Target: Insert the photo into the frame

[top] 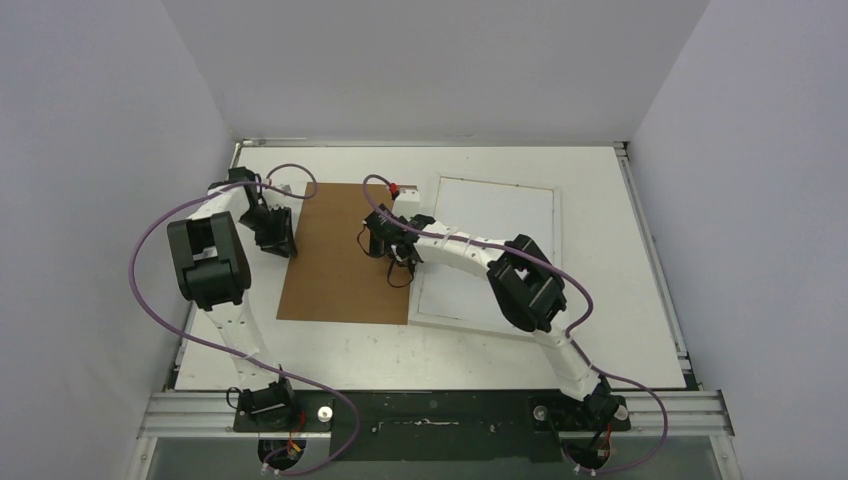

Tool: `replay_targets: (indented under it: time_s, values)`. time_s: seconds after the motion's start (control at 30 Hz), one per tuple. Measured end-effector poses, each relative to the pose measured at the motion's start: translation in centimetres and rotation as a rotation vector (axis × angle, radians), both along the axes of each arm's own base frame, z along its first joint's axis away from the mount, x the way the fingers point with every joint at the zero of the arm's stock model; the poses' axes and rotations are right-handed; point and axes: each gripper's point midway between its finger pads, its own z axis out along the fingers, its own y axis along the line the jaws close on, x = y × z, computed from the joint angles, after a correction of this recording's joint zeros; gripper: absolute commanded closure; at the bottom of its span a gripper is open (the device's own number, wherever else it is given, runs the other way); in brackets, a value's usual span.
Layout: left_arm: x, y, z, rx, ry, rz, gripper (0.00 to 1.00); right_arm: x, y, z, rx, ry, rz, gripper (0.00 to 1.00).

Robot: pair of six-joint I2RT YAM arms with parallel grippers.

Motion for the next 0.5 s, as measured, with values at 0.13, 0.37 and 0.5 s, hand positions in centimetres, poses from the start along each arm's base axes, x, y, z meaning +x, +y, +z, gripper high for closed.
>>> replay_targets:
  time_s: [0.13, 0.37, 0.5]
  values:
    - [0.0, -0.1, 0.0, -0.003, -0.001, 0.0, 0.73, -0.1, 0.1, -0.2, 0.01, 0.008, -0.006, 0.1]
    - [0.1, -0.1, 0.1, -0.003, -0.003, 0.0, 0.73, 0.8, 0.6, -1.6, 0.041, 0.021, -0.04, 0.1]
    - [0.1, 0.0, 0.1, -0.003, -0.004, 0.0, 0.73, 1.1, 0.6, -1.7, 0.043, 0.021, -0.052, 0.1]
